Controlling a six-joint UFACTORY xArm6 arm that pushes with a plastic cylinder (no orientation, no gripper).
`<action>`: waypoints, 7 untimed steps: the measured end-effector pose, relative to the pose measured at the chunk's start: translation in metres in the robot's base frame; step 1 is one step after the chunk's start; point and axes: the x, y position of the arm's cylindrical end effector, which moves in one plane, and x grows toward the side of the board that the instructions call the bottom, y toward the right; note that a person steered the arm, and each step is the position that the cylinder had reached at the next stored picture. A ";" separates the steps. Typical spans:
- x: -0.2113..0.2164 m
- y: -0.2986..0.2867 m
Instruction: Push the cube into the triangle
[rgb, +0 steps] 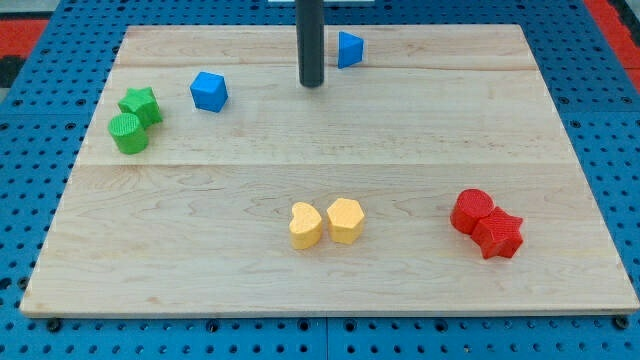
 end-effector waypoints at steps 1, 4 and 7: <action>0.031 -0.010; 0.035 -0.102; 0.013 -0.111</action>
